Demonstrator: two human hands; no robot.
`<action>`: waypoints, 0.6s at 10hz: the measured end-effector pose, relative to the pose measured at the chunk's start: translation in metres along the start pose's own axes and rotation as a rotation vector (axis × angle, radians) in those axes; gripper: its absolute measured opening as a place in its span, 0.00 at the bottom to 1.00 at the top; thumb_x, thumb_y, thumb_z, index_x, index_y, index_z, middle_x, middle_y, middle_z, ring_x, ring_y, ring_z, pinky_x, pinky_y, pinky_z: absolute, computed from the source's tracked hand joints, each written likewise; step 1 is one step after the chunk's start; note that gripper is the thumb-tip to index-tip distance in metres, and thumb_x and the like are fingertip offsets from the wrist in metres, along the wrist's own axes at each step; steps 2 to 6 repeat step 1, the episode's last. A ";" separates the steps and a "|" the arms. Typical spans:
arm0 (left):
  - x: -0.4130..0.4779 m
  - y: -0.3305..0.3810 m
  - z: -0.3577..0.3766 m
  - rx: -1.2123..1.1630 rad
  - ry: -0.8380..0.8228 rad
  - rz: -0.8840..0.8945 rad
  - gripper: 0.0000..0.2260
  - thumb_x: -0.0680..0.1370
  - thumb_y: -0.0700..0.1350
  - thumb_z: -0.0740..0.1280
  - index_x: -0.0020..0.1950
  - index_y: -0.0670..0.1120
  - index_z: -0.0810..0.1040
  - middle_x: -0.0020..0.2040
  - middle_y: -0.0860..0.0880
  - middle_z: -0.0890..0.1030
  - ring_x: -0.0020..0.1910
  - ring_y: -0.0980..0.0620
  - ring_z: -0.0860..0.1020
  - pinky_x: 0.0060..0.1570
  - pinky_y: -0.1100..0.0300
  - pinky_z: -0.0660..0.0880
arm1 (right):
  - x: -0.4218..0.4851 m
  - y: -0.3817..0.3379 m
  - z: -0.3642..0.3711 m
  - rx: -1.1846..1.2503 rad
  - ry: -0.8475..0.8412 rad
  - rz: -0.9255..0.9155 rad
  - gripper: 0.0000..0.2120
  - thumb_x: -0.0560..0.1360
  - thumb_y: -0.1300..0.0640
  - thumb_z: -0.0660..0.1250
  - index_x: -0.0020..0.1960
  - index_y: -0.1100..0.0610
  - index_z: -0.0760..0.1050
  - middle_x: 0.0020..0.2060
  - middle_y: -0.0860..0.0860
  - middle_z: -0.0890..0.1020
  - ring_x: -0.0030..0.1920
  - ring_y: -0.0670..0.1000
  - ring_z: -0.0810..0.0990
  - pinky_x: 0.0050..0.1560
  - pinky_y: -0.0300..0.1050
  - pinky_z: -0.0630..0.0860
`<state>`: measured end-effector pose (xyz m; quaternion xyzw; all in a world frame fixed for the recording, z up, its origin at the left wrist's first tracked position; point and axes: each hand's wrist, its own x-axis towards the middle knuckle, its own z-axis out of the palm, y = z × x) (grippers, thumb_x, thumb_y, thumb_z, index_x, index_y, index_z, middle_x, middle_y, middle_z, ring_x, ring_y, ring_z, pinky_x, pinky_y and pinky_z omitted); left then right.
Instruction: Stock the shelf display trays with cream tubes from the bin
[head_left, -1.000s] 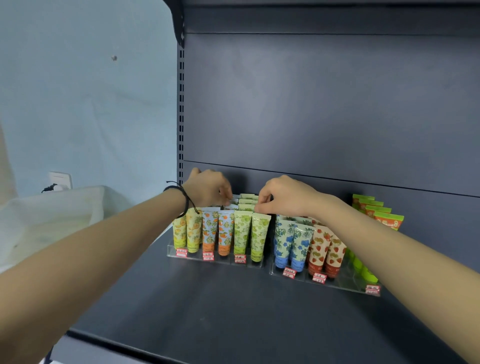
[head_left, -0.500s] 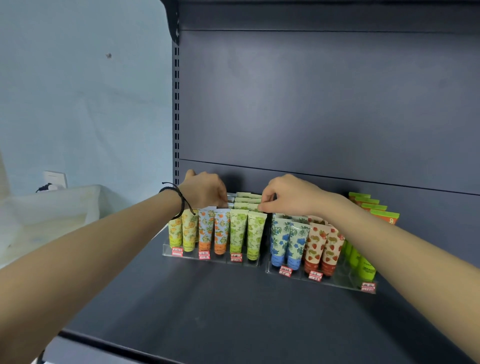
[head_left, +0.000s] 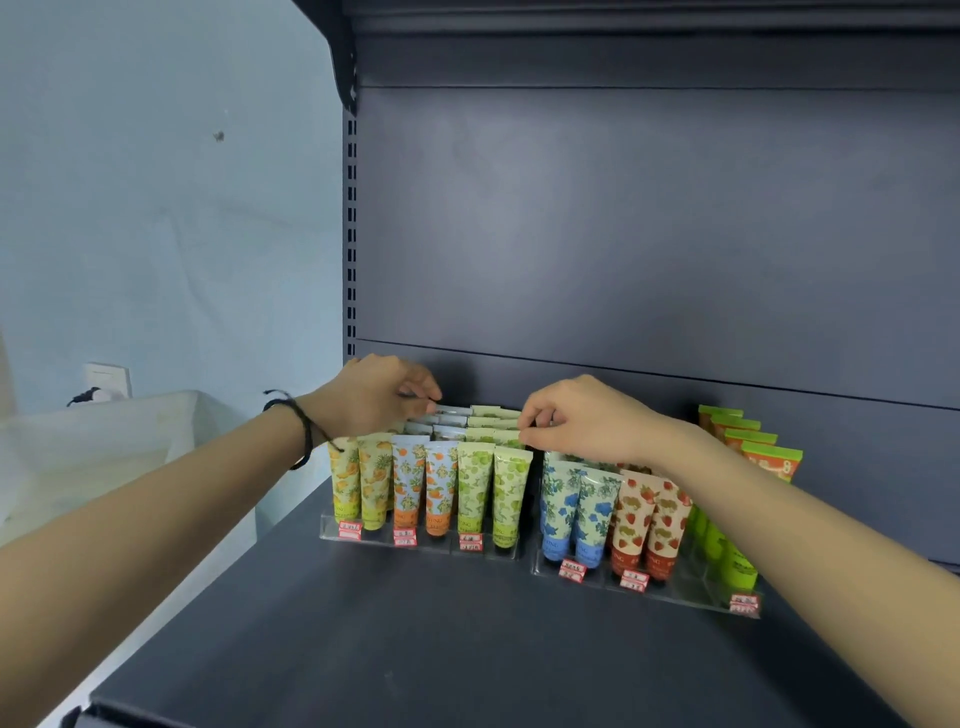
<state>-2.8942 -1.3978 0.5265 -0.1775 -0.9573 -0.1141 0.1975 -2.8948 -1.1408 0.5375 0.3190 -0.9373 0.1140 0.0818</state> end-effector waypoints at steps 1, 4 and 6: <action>-0.016 0.001 -0.009 -0.120 0.031 0.009 0.09 0.77 0.47 0.67 0.56 0.51 0.79 0.53 0.57 0.80 0.51 0.60 0.76 0.47 0.75 0.67 | -0.009 0.004 -0.003 0.101 0.067 -0.004 0.08 0.76 0.48 0.66 0.53 0.48 0.81 0.46 0.42 0.82 0.47 0.40 0.79 0.52 0.42 0.77; -0.016 0.001 -0.009 -0.120 0.031 0.009 0.09 0.77 0.47 0.67 0.56 0.51 0.79 0.53 0.57 0.80 0.51 0.60 0.76 0.47 0.75 0.67 | -0.009 0.004 -0.003 0.101 0.067 -0.004 0.08 0.76 0.48 0.66 0.53 0.48 0.81 0.46 0.42 0.82 0.47 0.40 0.79 0.52 0.42 0.77; -0.016 0.001 -0.009 -0.120 0.031 0.009 0.09 0.77 0.47 0.67 0.56 0.51 0.79 0.53 0.57 0.80 0.51 0.60 0.76 0.47 0.75 0.67 | -0.009 0.004 -0.003 0.101 0.067 -0.004 0.08 0.76 0.48 0.66 0.53 0.48 0.81 0.46 0.42 0.82 0.47 0.40 0.79 0.52 0.42 0.77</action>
